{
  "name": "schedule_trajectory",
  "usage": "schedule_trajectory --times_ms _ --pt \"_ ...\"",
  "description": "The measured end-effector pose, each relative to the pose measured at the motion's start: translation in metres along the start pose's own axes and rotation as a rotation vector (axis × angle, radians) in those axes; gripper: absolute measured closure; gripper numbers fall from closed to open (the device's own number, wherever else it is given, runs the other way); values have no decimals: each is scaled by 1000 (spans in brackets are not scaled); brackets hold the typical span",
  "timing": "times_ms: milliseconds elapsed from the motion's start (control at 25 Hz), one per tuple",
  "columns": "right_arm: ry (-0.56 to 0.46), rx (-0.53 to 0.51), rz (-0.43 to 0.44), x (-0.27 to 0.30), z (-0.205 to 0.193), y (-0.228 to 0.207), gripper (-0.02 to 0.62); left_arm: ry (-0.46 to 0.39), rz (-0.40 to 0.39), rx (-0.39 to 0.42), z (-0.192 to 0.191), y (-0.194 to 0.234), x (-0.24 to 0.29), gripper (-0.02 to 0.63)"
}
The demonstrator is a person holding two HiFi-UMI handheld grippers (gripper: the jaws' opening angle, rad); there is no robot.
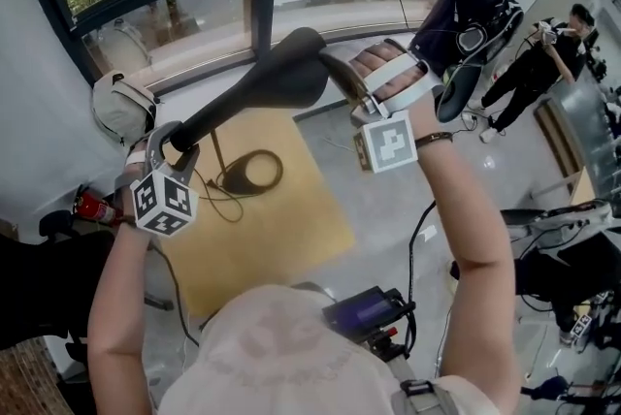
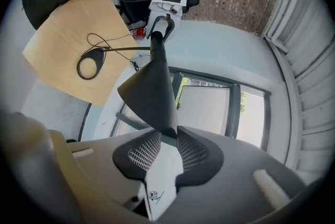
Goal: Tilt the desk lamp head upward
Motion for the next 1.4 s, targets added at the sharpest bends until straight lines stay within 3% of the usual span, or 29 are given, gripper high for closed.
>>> schedule_trajectory --times_ms 400,1080,1400 --pt "12 -35 137 -2 -5 -10 483 -15 3 -3 4 5 3 385" --pt "49 -157 210 -18 30 -32 483 -81 35 -119 -15 -6 9 385" --pt "-4 -168 91 -15 54 -68 488 -136 73 -216 -18 -3 20 387"
Point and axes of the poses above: the fingertips, and each gripper's own axes: x forward along the fingers, y to its left, z out of its top, the point moved 7 cm from there along -x, backward along the fingers, and after that the axes turned 11 degrees about x, right-handed, at the moved point
